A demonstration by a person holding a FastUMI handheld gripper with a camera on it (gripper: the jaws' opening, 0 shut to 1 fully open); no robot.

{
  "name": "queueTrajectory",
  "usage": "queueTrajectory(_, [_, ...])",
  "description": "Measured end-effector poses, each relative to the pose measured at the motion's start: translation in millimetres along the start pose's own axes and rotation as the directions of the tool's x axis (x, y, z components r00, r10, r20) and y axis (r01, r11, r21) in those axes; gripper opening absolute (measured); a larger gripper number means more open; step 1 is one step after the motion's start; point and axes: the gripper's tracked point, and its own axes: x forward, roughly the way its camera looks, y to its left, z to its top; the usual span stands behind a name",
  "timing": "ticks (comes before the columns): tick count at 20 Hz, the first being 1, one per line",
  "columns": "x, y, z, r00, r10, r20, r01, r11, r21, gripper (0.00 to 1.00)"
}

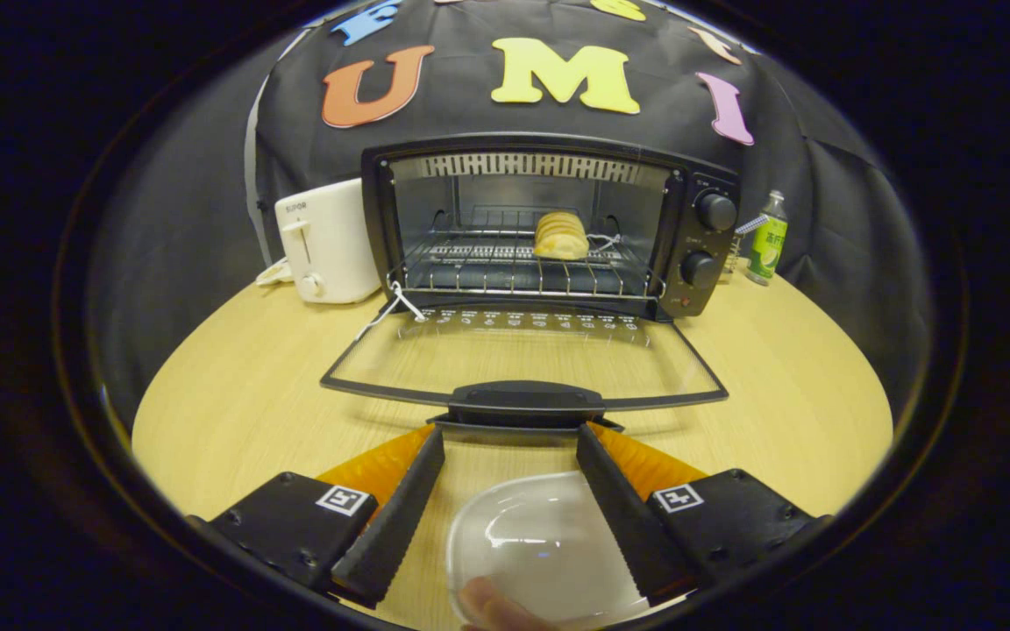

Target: Open the toaster oven, put the food inside, and close the toaster oven door.

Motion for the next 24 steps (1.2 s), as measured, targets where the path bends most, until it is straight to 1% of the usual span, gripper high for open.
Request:
queueTrajectory(5, [-5, -3, 12, 0.999, -0.025, 0.021, 0.025, 1.000, -0.015, 1.00])
queueTrajectory(7, [-11, -4, 26, 0.995, -0.033, 0.090, 0.036, 0.999, -0.031, 1.00])
queueTrajectory(10, [-14, -2, 59, 0.975, -0.049, 0.218, 0.072, 0.992, -0.101, 1.00])
queueTrajectory(12, [-13, -3, 65, 0.965, -0.073, 0.252, 0.111, 0.984, -0.142, 1.00])
queueTrajectory(14, [-16, -1, 70, 0.957, -0.082, 0.279, 0.127, 0.981, -0.149, 1.00])
queueTrajectory(19, [-13, -1, 65, 0.962, -0.071, 0.262, 0.101, 0.990, -0.103, 1.00])
queueTrajectory(21, [-14, -1, 72, 0.955, -0.072, 0.289, 0.112, 0.986, -0.124, 1.00])
queueTrajectory(24, [-17, -1, 89, 0.933, -0.069, 0.352, 0.127, 0.981, -0.145, 1.00])
